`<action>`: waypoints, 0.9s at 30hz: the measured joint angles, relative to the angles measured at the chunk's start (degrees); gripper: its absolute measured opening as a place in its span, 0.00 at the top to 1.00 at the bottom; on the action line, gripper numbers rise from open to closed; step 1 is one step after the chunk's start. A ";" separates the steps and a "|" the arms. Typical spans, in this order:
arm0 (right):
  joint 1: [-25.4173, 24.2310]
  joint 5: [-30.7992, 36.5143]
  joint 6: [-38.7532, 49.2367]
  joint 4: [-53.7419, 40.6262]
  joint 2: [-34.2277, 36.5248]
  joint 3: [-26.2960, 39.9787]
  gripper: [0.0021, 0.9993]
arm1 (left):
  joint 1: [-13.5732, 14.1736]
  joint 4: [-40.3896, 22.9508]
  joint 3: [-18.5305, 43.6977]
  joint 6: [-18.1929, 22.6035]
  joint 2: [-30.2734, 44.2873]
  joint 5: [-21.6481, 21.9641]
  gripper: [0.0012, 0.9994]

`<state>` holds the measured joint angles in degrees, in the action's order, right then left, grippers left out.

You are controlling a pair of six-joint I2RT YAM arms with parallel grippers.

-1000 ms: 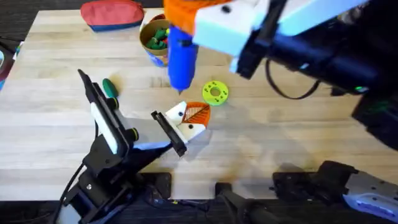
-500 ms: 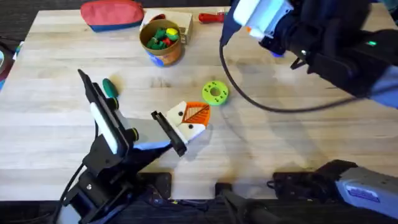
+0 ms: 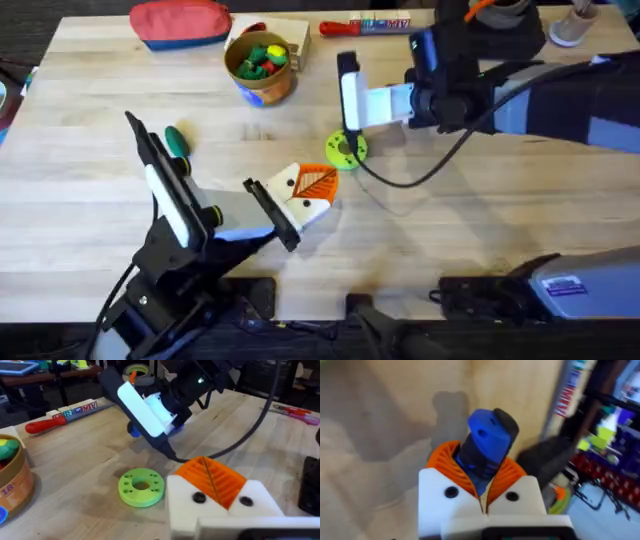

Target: Pick up the gripper from the table and insert it into the empty holder that is missing its gripper. Then pick up a screw, insert it into the mounting hole, and use the screwdriver to tighten it. Finally, clean up the table by picking up the vegetable and placing it into the bucket.

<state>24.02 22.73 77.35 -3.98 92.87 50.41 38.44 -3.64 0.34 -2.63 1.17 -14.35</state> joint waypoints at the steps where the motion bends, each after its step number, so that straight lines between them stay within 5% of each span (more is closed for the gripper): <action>1: 0.40 -0.34 0.45 -1.61 0.21 -0.02 1.00 | 0.00 0.00 0.00 0.02 0.00 0.00 1.00; 3: 1.04 -1.31 0.19 -3.86 0.40 -0.02 0.87 | 0.00 0.03 0.00 0.11 0.02 0.00 0.89; 9: 1.42 -2.26 -3.61 -3.52 -0.13 0.00 0.04 | 0.00 0.00 0.00 -0.21 0.00 -0.02 0.05; 19: 1.41 -2.68 -20.89 -5.49 -8.29 0.00 0.01 | 0.00 1.28 0.14 -0.23 0.00 2.66 0.01; 23: 1.41 -2.69 -27.07 -6.14 -12.21 0.00 0.01 | 0.02 -5.47 5.05 -0.28 0.30 10.71 0.01; 27: 1.41 -2.71 -31.27 -6.76 -14.78 0.00 0.01 | 0.04 -16.95 18.39 -1.50 4.93 23.31 0.01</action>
<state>25.43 20.02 46.08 -10.74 78.09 50.41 38.48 -20.59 18.72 -4.12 6.09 8.96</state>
